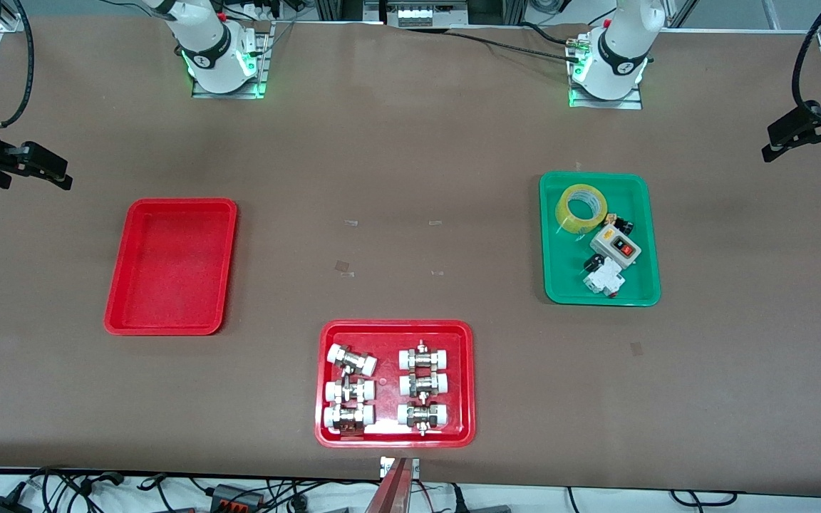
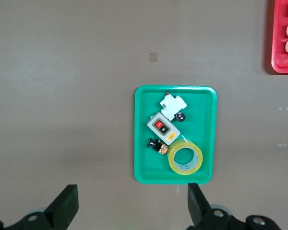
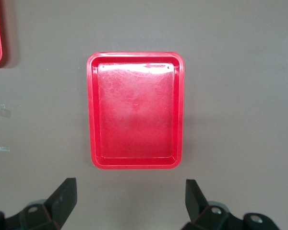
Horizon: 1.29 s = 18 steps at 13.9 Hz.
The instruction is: Left arm passes tape to right arm into tray
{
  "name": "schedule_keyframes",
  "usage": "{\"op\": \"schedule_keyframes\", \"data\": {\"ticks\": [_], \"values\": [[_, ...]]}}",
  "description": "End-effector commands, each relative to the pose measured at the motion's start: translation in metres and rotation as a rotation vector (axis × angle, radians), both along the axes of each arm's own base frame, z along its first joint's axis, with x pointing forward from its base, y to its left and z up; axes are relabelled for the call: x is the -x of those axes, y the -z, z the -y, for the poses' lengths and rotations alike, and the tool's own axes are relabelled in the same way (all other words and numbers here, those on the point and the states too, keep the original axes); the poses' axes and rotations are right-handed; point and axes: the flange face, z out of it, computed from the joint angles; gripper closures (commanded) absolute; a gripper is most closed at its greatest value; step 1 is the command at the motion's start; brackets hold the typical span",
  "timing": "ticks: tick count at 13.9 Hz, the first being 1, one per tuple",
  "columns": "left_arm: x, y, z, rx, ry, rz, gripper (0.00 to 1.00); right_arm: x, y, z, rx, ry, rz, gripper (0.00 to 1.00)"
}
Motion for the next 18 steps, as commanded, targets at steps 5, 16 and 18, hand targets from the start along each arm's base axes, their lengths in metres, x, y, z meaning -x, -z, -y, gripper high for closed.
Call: {"op": "schedule_keyframes", "data": {"ticks": [5, 16, 18], "values": [[0.0, -0.002, -0.001, 0.009, 0.013, 0.018, 0.0, 0.008, -0.004, 0.0, -0.008, 0.002, 0.0, 0.0], [-0.015, 0.078, 0.024, 0.014, -0.04, -0.157, 0.0, -0.036, 0.095, 0.003, -0.006, -0.006, -0.132, 0.0], [-0.011, 0.132, 0.032, 0.016, -0.028, -0.22, 0.0, -0.041, 0.107, -0.004, -0.006, -0.019, -0.14, 0.0]]}}
